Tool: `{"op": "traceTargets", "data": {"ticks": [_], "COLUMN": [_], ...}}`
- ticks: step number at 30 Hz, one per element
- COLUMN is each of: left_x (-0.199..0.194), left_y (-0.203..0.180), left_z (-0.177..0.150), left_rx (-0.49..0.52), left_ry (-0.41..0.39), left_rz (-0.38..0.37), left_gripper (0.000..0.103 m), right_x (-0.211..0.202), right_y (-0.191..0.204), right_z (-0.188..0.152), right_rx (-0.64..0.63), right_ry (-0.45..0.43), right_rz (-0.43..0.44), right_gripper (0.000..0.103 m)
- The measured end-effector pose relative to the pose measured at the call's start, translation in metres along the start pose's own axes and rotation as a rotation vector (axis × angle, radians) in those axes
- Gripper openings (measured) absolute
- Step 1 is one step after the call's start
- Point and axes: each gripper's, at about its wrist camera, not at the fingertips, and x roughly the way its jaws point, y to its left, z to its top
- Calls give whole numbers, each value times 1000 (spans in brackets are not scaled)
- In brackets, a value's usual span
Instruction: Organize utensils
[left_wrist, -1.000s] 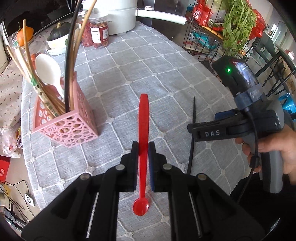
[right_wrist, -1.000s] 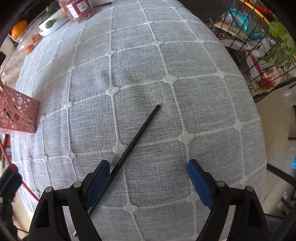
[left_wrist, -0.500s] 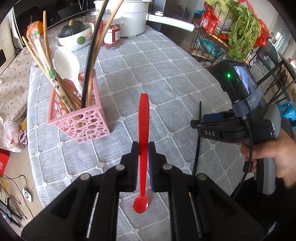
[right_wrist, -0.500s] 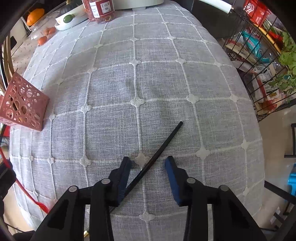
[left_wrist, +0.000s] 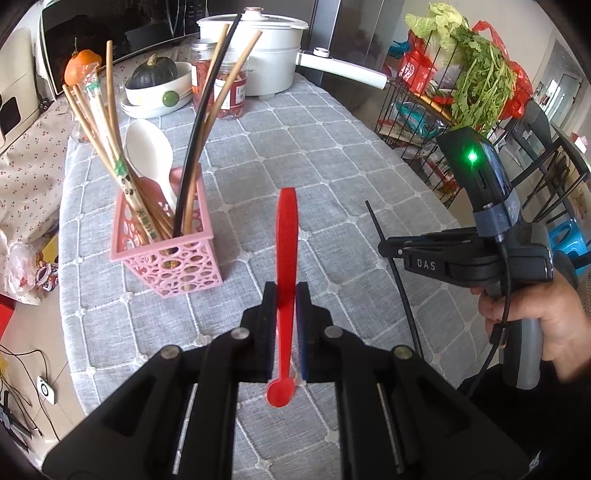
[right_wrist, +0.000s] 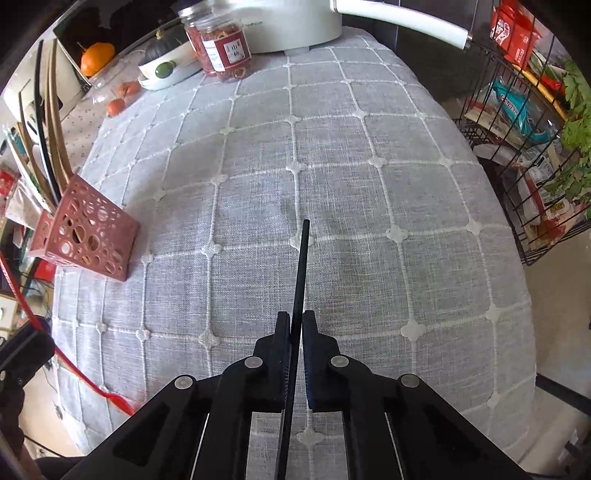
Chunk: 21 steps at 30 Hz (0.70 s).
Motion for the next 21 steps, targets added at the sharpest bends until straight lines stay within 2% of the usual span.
{"op": "traceTargets", "data": {"ticks": [5, 7, 16, 18, 21], "left_x": [-13, -19, -44, -44, -28], "left_y": [-1, -3, -8, -8, -10], "left_z": [3, 4, 9, 11, 9], "left_rx": [3, 9, 17, 23, 26], "left_ry": [-51, -75, -176, -171, -105], "left_rz": [-10, -12, -18, -29, -46], "left_gripper": [10, 4, 4, 4, 4], "right_x": [-32, -46, -102, -113, -125], "right_y": [4, 4, -8, -9, -10], "right_z": [-4, -8, -15, -16, -18], "right_rx": [-16, -22, -33, -35, -30], "right_ry": [-90, -133, -329, -363, -393], "right_rz": [51, 77, 170, 183, 176], "right_gripper": [6, 6, 6, 6, 6]}}
